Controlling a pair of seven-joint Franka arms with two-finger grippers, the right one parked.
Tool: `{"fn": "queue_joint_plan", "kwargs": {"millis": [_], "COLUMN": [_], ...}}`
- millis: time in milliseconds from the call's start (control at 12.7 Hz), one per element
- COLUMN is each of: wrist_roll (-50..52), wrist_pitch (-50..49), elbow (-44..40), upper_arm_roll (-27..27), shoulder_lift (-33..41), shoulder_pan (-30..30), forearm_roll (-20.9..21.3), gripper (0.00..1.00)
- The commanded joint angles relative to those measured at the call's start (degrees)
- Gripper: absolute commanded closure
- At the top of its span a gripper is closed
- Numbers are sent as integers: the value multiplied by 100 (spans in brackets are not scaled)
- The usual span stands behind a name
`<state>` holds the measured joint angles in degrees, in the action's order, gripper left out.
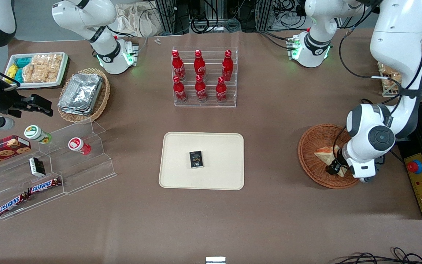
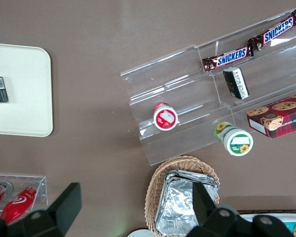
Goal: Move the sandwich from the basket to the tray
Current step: 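Close the left gripper on the sandwich and lift it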
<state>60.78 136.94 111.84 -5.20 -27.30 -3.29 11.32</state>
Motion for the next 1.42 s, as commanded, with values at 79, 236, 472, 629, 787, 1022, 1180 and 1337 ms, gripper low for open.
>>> {"fn": "queue_joint_plan", "kwargs": {"millis": [79, 236, 472, 629, 787, 1022, 1180, 1337], "wrist_roll": [346, 496, 575, 558, 488, 426, 261, -668], "wrist_pitch": [113, 201, 175, -209, -1156, -2721, -3295, -3315], "elbow": [-65, -100, -249, -513, -1029, -2364, -3077, -3387], "upper_arm_roll": [-51, -51, -69, -95, -182, -621, -963, -1534], "shoulder_lift": [-12, -82, -30, 162, 348, 296, 261, 182], "shoulder_pan": [-32, 3, 12, 21, 21, 12, 21, 21], "forearm_roll": [54, 63, 54, 54, -85, -166, -367, -394], "gripper": [100, 100, 100, 100, 100, 100, 100, 100]}}
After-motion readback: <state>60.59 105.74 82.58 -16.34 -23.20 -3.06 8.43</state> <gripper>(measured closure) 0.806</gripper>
